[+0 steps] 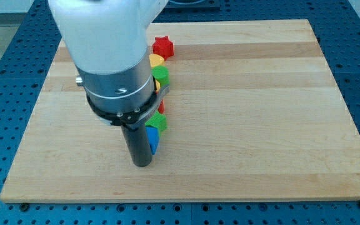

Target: Separate the red star from the group of blocks

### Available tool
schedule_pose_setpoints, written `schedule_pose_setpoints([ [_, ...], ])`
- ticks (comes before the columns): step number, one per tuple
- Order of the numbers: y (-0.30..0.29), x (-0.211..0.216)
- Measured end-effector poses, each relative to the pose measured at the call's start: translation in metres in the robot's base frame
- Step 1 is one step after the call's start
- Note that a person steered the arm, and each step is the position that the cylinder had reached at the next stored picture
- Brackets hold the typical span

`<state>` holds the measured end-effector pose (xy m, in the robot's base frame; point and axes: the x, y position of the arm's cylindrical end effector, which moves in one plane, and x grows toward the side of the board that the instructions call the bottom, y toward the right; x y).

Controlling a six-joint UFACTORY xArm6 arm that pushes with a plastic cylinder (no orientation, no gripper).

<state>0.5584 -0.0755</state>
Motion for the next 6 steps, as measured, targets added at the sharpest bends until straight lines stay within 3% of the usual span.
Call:
schedule_pose_setpoints([
  [2,0.027,-0.03],
  [4,0.088,-0.163],
  [5,0.091,-0.209],
  [6,0.004,-0.22],
])
